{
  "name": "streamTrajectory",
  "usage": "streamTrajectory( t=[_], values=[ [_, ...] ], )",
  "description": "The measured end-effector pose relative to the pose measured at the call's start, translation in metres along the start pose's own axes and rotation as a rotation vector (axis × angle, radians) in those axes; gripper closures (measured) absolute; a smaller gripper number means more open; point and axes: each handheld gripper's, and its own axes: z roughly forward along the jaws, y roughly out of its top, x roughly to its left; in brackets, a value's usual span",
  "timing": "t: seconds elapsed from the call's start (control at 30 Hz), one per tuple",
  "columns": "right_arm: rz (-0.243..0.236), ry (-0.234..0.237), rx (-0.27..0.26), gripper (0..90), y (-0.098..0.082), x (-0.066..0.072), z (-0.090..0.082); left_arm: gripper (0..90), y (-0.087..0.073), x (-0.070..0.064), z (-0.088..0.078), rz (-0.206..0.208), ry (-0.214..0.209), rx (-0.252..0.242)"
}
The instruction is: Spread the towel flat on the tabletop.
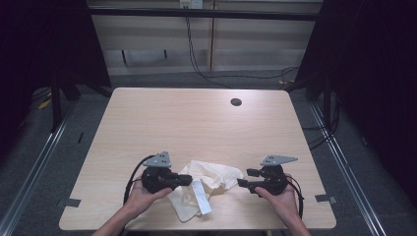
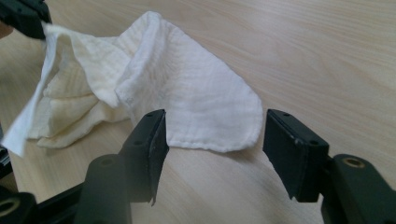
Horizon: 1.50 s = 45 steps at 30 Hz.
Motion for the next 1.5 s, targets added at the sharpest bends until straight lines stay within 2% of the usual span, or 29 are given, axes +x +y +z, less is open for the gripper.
streamTrajectory(
  t=[0.07, 0.1, 0.13, 0.17, 0.3, 0.37, 0.53, 0.6, 0.67, 0.7, 0.73, 0.8, 0.83, 0.87, 0.93, 0.97, 1.0, 1.03, 1.13, 1.17, 1.2, 1.27, 1.43, 1.5],
  values=[
    [-0.002, 0.004, -0.001, 42.7, 0.0, 0.0, 0.0, 84.9, -0.001, 0.002, -0.004, -0.009, -0.002, -0.006],
    [-0.002, 0.006, -0.002, 43.2, 0.0, 0.0, -0.001, 84.9, -0.003, 0.004, -0.009, -0.012, 0.006, -0.011],
    [-0.004, 0.013, -0.002, 47.5, 0.001, 0.0, -0.002, 84.8, -0.005, 0.007, -0.017, -0.021, 0.023, -0.022],
    [-0.004, 0.013, -0.002, 47.5, 0.001, 0.0, -0.002, 84.9, -0.005, 0.007, -0.017, -0.021, 0.023, -0.022],
    [-0.015, 0.021, -0.018, 52.8, 0.002, 0.0, -0.005, 84.8, -0.006, 0.007, -0.035, -0.03, 0.051, -0.052],
    [-0.039, 0.024, -0.027, 57.1, 0.006, 0.002, -0.009, 84.8, -0.01, 0.007, -0.044, -0.026, 0.07, -0.045],
    [-0.046, 0.027, -0.036, 60.4, 0.011, 0.004, -0.008, 84.8, -0.018, 0.011, -0.057, -0.036, 0.102, -0.038],
    [-0.056, 0.035, -0.021, 60.4, 0.013, 0.005, -0.006, 84.8, -0.024, 0.016, -0.064, -0.067, 0.112, -0.062],
    [-0.075, 0.038, 0.002, 62.1, 0.015, 0.007, -0.003, 84.8, -0.029, 0.021, -0.07, -0.078, 0.118, -0.058],
    [-0.091, 0.055, 0.012, 62.4, 0.017, 0.008, 0.001, 84.8, -0.031, 0.022, -0.071, -0.089, 0.12, -0.063],
    [-0.091, 0.055, 0.012, 62.4, 0.017, 0.008, 0.001, 84.8, -0.034, 0.024, -0.072, -0.097, 0.114, -0.071],
    [-0.116, 0.076, 0.023, 63.6, 0.017, 0.011, 0.005, 84.8, -0.035, 0.025, -0.072, -0.089, 0.128, -0.065],
    [-0.151, 0.106, 0.029, 65.1, 0.015, 0.015, 0.014, 84.7, -0.035, 0.025, -0.073, -0.082, 0.133, -0.064],
    [-0.151, 0.106, 0.029, 65.1, 0.015, 0.015, 0.014, 84.7, -0.035, 0.026, -0.074, -0.087, 0.136, -0.071],
    [-0.187, 0.113, 0.065, 65.9, 0.01, 0.02, 0.027, 84.7, -0.036, 0.03, -0.076, -0.109, 0.136, -0.089],
    [-0.187, 0.113, 0.065, 65.9, 0.01, 0.02, 0.027, 84.7, -0.038, 0.032, -0.077, -0.115, 0.139, -0.088],
    [-0.217, 0.112, 0.095, 64.2, 0.009, 0.021, 0.034, 84.7, -0.042, 0.034, -0.075, -0.119, 0.147, -0.072],
    [-0.219, 0.109, 0.096, 63.1, 0.009, 0.02, 0.036, 84.7, -0.043, 0.035, -0.074, -0.124, 0.146, -0.067],
    [-0.221, 0.124, 0.093, 62.1, 0.009, 0.019, 0.039, 84.6, -0.043, 0.036, -0.073, -0.123, 0.15, -0.066],
    [-0.234, 0.134, 0.11, 60.8, 0.007, 0.02, 0.043, 84.6, -0.044, 0.037, -0.073, -0.137, 0.137, -0.074],
    [-0.234, 0.134, 0.11, 60.8, 0.007, 0.02, 0.043, 84.6, -0.044, 0.037, -0.073, -0.137, 0.137, -0.074],
    [-0.267, 0.137, 0.144, 62.1, 0.004, 0.022, 0.047, 84.6, -0.044, 0.038, -0.073, -0.131, 0.149, -0.069],
    [-0.298, 0.137, 0.142, 59.4, 0.0, 0.023, 0.048, 84.5, -0.046, 0.038, -0.074, -0.141, 0.133, -0.08],
    [-0.328, 0.143, 0.129, 58.7, -0.004, 0.024, 0.047, 84.4, -0.047, 0.038, -0.074, -0.137, 0.134, -0.07]
  ],
)
